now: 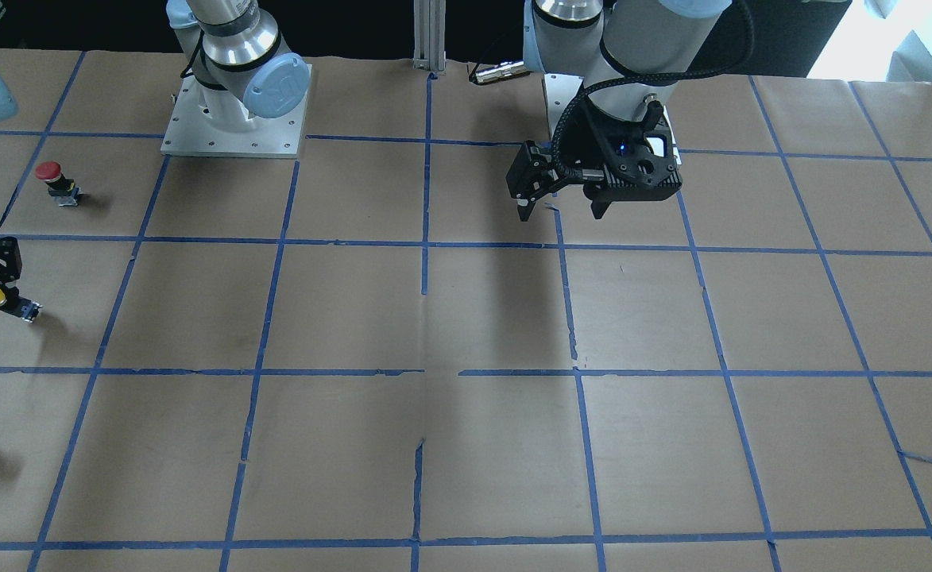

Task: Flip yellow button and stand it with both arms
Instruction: 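Lower the yellow button upright onto the table with the right gripper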

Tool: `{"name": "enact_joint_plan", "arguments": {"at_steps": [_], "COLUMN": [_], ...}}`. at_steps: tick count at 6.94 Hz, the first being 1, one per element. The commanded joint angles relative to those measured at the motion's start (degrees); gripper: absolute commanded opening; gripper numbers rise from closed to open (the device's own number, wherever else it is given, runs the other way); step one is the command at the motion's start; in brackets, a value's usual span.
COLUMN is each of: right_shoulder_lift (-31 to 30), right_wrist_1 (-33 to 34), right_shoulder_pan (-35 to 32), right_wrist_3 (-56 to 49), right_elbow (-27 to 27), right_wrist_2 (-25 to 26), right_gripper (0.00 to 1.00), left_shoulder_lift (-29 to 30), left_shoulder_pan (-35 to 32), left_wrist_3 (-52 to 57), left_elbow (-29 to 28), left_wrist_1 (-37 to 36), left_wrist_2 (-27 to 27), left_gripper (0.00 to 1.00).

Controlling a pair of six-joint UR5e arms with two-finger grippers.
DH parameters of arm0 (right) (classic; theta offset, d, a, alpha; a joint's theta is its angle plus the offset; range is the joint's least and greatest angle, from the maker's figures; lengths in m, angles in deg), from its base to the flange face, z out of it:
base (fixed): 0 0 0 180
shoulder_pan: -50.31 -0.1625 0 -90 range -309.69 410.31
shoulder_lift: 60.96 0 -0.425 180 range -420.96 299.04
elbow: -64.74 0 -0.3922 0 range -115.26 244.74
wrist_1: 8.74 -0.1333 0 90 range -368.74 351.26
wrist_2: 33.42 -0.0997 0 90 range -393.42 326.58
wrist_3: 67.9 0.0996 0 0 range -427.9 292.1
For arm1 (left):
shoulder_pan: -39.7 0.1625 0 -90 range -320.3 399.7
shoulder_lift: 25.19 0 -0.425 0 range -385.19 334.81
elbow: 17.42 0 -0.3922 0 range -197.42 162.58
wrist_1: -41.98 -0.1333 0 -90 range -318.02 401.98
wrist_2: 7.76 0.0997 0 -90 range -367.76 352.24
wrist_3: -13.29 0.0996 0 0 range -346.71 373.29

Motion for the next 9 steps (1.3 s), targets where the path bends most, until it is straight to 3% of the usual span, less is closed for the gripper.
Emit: {"name": "enact_joint_plan", "arguments": {"at_steps": [1, 2, 4, 5, 7, 9], "right_shoulder_lift": [0.03, 0.03, 0.12, 0.12, -0.84, -3.55], "right_wrist_1": [0.04, 0.3, 0.21, -0.14, -0.49, -11.06], "right_shoulder_pan": [0.03, 0.03, 0.12, 0.12, 0.03, -0.75], "right_wrist_3": [-0.26, -0.26, -0.18, -0.09, 0.08, 4.8], "right_elbow": [-0.7, -0.61, -0.61, -0.61, -0.09, 5.59], "right_wrist_2": [0.63, 0.72, 0.81, 0.98, 2.2, 2.39], "right_gripper": [0.24, 0.35, 0.88, 0.96, 0.99, 0.99], "left_shoulder_lift": [-1.05, 0.0, -0.51, -0.6, -0.69, -0.87], "left_shoulder_pan": [4.17, 4.27, 4.1, 4.1, 3.92, 3.83], "left_wrist_3": [3.39, 3.83, 4.18, 4.18, 5.93, 5.85], "left_elbow": [-2.06, -4.17, -3.84, -3.75, -3.66, -3.57], "left_wrist_1": [6.36, 7.7, 8.15, 8.15, 7.71, 7.62], "left_wrist_2": [0.89, 0.89, 0.89, 0.98, 4.3, 3.97], "left_gripper": [1.0, 1.0, 1.0, 1.0, 1.0, 1.0]}}
